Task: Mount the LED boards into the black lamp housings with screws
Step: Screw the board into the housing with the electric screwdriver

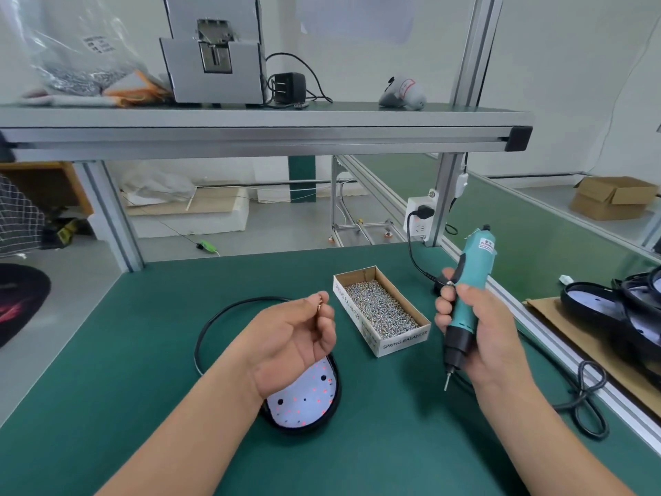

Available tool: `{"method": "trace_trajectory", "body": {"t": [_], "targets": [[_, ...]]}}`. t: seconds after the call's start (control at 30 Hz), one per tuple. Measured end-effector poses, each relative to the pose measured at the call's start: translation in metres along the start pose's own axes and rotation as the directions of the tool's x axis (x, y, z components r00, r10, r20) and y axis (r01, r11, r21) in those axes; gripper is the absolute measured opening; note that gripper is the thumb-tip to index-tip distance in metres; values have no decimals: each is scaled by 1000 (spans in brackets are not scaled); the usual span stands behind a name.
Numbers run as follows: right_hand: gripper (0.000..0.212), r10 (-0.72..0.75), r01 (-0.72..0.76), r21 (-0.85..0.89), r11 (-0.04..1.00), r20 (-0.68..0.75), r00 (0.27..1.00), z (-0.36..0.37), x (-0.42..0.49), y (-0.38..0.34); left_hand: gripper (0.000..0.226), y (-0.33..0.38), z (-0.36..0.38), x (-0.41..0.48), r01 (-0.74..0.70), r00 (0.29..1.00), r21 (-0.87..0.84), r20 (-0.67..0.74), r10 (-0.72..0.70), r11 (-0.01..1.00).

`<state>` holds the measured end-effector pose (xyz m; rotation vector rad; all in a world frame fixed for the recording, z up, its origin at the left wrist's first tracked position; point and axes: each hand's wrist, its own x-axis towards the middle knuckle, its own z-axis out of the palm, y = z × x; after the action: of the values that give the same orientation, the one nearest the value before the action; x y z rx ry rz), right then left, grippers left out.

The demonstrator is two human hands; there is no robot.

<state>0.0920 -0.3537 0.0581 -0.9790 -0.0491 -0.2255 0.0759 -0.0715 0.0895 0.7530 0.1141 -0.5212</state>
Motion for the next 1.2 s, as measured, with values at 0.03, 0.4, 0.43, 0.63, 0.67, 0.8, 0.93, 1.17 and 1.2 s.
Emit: {"method": "trace_trajectory", "body": {"t": [0.03, 0.4, 0.43, 0.63, 0.67, 0.8, 0.93, 1.17, 1.2], "targets": [[40, -1, 1, 18, 1000, -5, 1000, 5, -1, 1, 10, 2, -6, -7, 0, 1000, -55, -1, 0, 999], [22, -79, 72, 346, 935, 5, 997, 95, -10, 16, 14, -8, -53, -39, -6, 996, 41, -91, 10, 999], [22, -77, 63, 372, 926, 23, 997, 105, -8, 17, 13, -9, -55, -39, -7, 996, 58, -87, 12, 998], [14, -48, 15, 432, 902, 65, 997, 138, -5, 30, 12, -10, -64, -45, -33, 997, 91, -71, 39, 995], [13, -43, 2, 446, 895, 81, 996, 138, -6, 33, 12, -11, -65, -45, -38, 997, 99, -67, 45, 994], [12, -8, -46, 485, 873, 108, 994, 137, -13, 46, 7, -13, -65, -46, -62, 998, 160, -19, 65, 985], [13, 17, -50, 463, 885, 75, 997, 132, -16, 49, 8, -19, -63, -45, -73, 997, 230, -2, 75, 970], [16, 17, -56, 485, 873, 84, 996, 127, -19, 46, 18, -25, -63, -44, -94, 994, 291, -23, 105, 952], [17, 14, -55, 491, 870, 87, 996, 127, -19, 46, 19, -25, -62, -44, -96, 994, 289, -23, 107, 953]]}}
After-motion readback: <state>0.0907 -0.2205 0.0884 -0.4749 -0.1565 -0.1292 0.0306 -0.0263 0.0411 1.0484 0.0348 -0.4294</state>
